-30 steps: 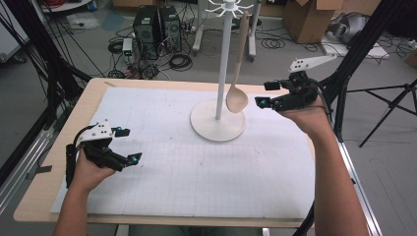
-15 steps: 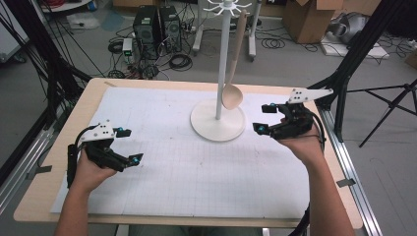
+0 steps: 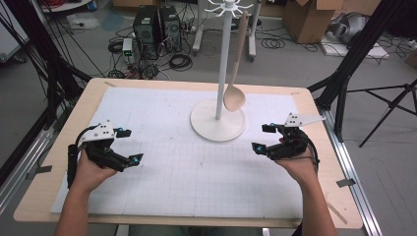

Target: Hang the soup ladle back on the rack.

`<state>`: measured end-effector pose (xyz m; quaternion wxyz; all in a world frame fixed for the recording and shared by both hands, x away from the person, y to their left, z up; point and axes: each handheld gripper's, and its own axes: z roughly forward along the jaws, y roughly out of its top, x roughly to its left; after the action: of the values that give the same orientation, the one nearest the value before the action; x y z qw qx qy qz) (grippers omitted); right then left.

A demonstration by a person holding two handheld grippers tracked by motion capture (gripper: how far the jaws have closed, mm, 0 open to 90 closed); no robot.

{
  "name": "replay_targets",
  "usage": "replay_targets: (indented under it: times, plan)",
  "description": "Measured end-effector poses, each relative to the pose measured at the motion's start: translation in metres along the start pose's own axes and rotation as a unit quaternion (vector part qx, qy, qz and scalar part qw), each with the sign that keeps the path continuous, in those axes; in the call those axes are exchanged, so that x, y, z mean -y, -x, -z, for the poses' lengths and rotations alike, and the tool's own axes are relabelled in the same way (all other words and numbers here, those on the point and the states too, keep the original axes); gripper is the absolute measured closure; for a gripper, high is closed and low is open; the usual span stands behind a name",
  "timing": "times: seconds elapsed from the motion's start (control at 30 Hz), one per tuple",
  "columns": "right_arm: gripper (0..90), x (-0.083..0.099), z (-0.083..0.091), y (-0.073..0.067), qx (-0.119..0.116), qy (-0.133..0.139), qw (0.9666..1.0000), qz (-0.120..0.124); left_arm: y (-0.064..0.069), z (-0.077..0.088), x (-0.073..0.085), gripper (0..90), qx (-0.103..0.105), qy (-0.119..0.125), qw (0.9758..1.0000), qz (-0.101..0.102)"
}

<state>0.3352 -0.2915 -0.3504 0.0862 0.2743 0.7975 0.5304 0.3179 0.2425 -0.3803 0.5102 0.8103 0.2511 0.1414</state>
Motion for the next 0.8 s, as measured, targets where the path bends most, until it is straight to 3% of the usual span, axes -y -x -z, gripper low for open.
replay_targets:
  times: [0.33, 0.8]
  plan:
    - [3.1, 0.026, 0.000, -0.007, 0.008, 0.018, 0.9998, -0.007, -0.001, 0.001, 0.001, 1.7, 0.002, 0.002, 1.0000, 0.001]
    - [0.1, 0.033, -0.003, -0.001, 0.011, 0.013, 0.9999, -0.005, 0.000, -0.007, 0.003, 1.7, 0.010, -0.006, 0.9999, 0.001]
